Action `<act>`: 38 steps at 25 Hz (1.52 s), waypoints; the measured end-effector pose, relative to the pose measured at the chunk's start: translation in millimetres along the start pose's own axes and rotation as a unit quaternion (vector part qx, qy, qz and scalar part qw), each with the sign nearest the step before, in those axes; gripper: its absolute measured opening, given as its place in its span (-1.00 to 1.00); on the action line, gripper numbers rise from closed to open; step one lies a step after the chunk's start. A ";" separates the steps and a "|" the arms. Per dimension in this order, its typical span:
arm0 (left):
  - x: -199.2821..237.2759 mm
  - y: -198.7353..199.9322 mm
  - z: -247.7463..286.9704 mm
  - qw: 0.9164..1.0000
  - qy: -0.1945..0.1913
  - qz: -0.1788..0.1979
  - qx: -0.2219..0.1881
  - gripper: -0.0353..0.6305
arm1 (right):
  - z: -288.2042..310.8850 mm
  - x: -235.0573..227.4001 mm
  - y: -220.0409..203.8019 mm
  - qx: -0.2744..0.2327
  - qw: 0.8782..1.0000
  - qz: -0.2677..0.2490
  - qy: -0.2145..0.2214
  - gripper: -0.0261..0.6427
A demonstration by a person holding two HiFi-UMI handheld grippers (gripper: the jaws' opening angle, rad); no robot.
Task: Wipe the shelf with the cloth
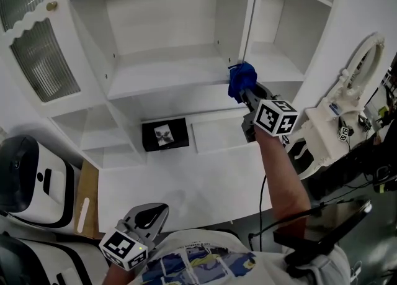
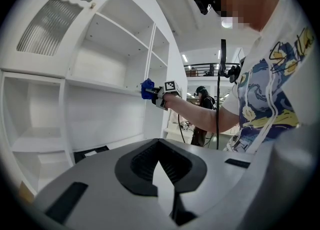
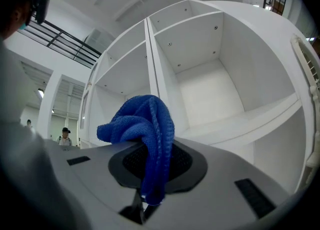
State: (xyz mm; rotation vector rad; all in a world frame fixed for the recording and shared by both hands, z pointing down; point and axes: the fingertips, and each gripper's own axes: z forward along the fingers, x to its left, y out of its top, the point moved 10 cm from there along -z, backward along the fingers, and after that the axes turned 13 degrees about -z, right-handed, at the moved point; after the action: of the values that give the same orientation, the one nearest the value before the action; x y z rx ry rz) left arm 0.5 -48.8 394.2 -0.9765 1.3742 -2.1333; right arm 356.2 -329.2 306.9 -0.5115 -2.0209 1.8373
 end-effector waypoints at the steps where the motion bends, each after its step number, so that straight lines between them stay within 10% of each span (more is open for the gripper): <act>1: 0.0 -0.5 -0.5 1.000 0.000 0.000 0.000 -0.88 | -0.1 -0.7 4.7 -0.004 1.000 -0.004 -0.001 -0.72; 38: 11.9 5.0 -28.5 1.000 -0.012 -0.011 -0.016 -0.88 | 28.5 -0.2 230.6 -0.137 0.979 -0.148 -0.039 -0.72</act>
State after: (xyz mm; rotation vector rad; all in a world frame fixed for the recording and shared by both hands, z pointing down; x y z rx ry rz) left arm -28.8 -41.4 386.1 -1.0314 1.3949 -2.1147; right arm 348.0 -333.5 74.7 -0.1969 -2.2764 1.4343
